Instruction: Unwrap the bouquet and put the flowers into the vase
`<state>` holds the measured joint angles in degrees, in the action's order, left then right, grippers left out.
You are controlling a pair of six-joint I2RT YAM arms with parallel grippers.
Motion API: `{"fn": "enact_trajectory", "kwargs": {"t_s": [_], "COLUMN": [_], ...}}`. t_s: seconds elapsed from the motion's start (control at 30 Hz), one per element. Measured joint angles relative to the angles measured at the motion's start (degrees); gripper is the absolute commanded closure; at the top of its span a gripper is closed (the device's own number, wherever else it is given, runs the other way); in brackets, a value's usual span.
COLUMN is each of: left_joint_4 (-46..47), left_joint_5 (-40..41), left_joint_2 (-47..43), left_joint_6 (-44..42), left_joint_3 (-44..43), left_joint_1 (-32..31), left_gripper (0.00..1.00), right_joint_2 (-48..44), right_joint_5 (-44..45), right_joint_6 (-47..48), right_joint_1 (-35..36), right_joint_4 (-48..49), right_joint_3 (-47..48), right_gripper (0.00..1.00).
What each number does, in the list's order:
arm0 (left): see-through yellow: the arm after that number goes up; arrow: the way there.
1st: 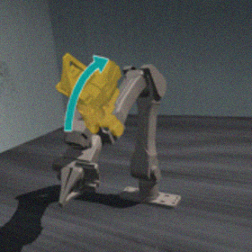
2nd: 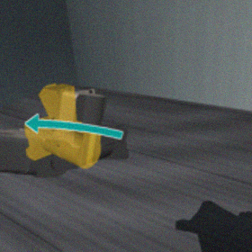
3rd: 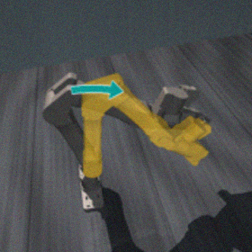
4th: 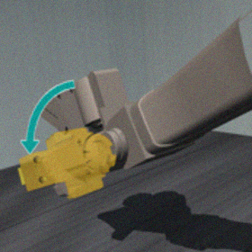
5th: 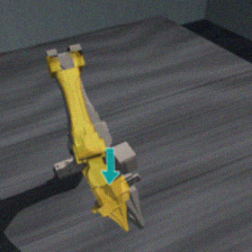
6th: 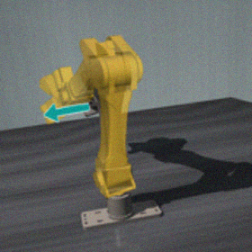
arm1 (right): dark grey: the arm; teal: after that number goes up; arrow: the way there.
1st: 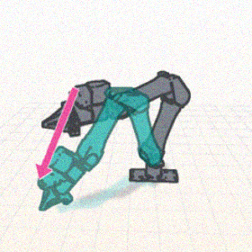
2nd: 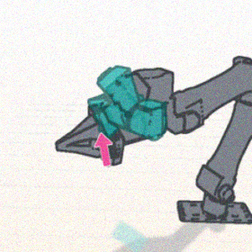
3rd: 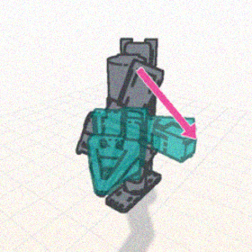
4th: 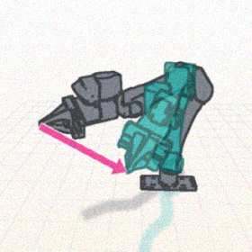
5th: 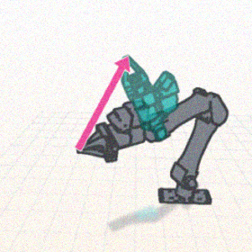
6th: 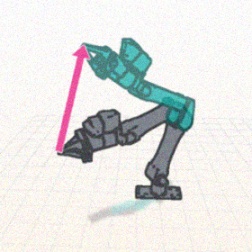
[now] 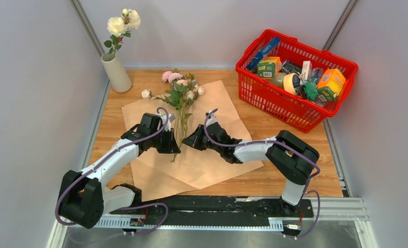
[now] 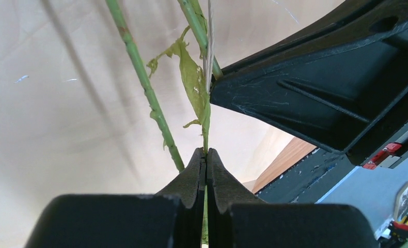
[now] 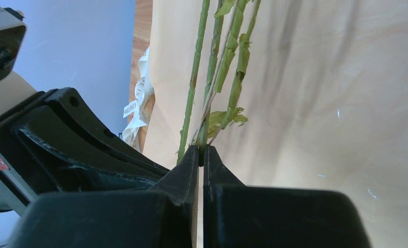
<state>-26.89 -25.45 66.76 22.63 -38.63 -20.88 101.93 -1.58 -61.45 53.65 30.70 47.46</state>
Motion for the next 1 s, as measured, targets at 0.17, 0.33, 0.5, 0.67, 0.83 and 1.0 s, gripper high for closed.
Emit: {"fn": "enact_trajectory", "kwargs": {"t_s": [0.17,0.33,0.5,0.67,0.83,1.0], "left_joint_4": [2.73,4.00,4.00,4.00,4.00,4.02], "left_joint_5": [-0.76,-2.03,-2.75,-2.73,-2.73,-2.73], "left_joint_2": [0.46,0.50,0.50,0.66,1.01,1.03], "left_joint_6": [1.31,2.14,2.67,2.71,2.69,2.64], "left_joint_3": [1.62,2.49,2.82,2.93,2.93,2.93], "left_joint_1": [-0.96,-1.46,-1.88,-1.97,-1.97,-1.97], "left_gripper": [1.00,1.00,1.00,1.00,1.00,1.00], "right_joint_2": [0.11,0.11,-0.04,-2.56,-4.07,-2.84], "right_joint_5": [-0.22,-0.07,0.20,3.82,7.15,9.09], "right_joint_6": [-0.33,-0.63,-0.44,1.66,4.04,4.52], "right_joint_1": [-0.09,-0.11,-0.11,-0.22,-1.44,-2.97], "right_joint_4": [-0.24,-0.61,-1.55,-6.69,-10.75,-13.22], "right_joint_3": [0.28,0.28,0.28,1.42,4.94,7.43], "right_gripper": [0.85,0.65,0.52,0.44,0.38,0.44]}}
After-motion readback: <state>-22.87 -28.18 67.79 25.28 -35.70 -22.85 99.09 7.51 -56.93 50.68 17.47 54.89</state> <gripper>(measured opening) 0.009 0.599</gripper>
